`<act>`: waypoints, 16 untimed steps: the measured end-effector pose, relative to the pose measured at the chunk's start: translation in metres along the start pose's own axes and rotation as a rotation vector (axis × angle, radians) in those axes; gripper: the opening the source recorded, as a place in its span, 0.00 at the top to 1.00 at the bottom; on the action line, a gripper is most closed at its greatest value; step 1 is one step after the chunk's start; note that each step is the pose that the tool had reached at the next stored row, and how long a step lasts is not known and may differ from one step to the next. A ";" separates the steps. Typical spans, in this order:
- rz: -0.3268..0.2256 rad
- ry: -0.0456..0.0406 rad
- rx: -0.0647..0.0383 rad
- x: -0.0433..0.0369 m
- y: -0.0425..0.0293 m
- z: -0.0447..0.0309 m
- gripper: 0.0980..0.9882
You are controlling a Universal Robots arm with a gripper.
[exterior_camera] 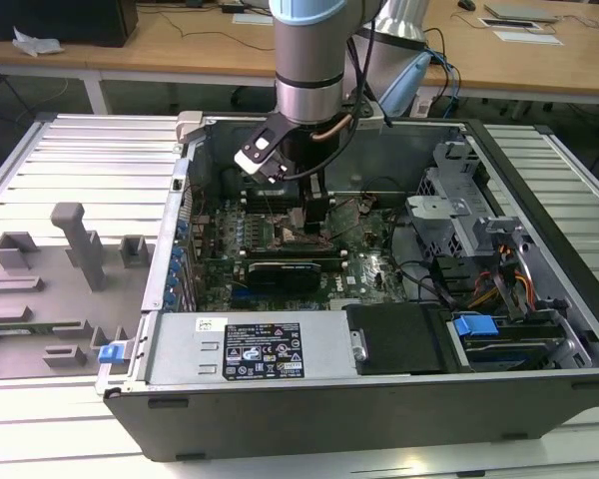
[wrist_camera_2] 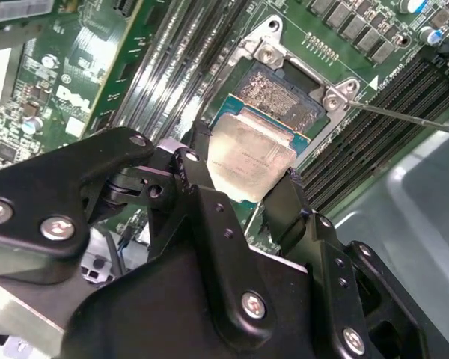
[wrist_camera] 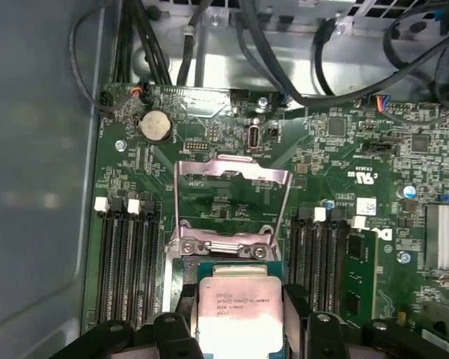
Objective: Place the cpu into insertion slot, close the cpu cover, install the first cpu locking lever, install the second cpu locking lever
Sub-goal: 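Place the cpu into insertion slot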
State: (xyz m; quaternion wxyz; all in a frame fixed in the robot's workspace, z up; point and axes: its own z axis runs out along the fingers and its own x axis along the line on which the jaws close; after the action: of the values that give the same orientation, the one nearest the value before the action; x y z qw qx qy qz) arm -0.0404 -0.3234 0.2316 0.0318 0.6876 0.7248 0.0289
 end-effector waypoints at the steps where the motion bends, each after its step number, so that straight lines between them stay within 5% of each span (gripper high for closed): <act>1: 0.000 -0.0010 0.000 0.0010 -0.0009 0.0014 0.50; 16: 0.057 -0.0117 0.001 0.0105 -0.0089 0.0221 0.50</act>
State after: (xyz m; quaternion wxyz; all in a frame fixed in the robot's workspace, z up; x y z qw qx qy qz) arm -0.0478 -0.3134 0.2088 0.0350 0.7080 0.7048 0.0255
